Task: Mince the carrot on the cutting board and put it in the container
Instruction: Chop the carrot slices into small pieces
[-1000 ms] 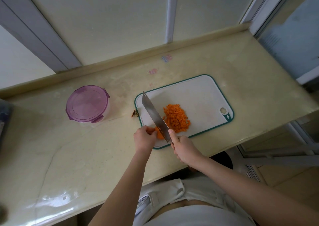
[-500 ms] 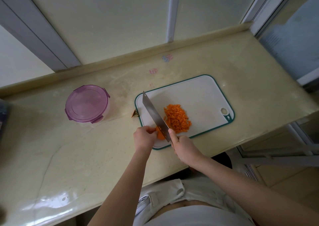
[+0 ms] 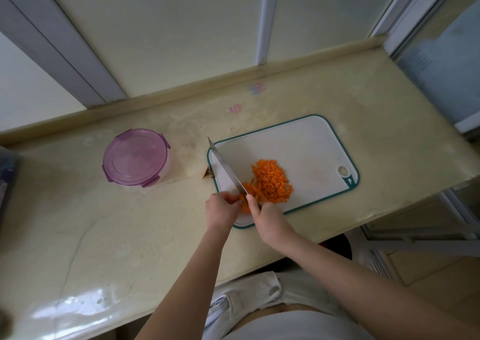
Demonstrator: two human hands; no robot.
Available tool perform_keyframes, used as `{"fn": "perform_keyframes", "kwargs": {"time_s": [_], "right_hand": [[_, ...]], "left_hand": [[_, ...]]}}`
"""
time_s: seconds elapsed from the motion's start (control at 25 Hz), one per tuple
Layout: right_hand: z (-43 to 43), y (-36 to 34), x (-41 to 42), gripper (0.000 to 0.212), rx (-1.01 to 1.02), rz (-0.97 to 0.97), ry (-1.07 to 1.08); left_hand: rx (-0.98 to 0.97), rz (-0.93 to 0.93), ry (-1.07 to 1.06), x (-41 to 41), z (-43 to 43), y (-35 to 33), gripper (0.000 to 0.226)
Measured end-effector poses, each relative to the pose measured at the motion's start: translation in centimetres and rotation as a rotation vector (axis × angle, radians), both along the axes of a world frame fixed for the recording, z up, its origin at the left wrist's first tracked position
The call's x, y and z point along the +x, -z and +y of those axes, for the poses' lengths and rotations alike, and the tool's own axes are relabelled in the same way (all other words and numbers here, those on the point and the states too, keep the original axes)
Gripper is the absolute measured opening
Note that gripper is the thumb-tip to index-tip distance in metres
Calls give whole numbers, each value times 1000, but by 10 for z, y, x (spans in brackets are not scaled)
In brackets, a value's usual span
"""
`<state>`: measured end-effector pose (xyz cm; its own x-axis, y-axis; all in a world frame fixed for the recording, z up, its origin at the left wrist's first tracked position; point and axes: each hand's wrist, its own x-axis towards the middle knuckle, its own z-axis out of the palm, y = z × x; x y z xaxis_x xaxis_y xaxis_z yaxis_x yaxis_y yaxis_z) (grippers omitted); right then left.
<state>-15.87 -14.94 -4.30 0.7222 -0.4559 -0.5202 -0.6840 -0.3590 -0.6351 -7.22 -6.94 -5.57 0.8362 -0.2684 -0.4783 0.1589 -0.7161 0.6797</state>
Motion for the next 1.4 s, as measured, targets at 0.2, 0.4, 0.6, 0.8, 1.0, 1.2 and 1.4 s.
{"fn": "perform_keyframes", "kwargs": {"time_s": [0.2, 0.4, 0.6, 0.8, 1.0, 1.2, 1.4], "right_hand": [[-16, 6, 2, 63, 60, -15, 49], [-23, 3, 13, 65, 123, -2, 65], [-15, -1, 21, 66, 37, -19, 29], [-16, -7, 9, 64, 126, -83, 115], [-13, -15, -4, 61, 135, -40, 64], [-5, -10, -15, 65, 115, -5, 93], [-5, -16, -23, 65, 93, -3, 75]], "left_hand": [[18, -2, 7, 1, -1, 5, 11], [30, -16, 23, 0, -2, 6, 13], [12, 19, 18, 1, -2, 4, 11], [25, 9, 28, 2, -2, 6, 12], [37, -8, 40, 1, -3, 8, 13], [25, -13, 28, 0, -3, 8, 14], [8, 14, 8, 0, -3, 10, 10]]}}
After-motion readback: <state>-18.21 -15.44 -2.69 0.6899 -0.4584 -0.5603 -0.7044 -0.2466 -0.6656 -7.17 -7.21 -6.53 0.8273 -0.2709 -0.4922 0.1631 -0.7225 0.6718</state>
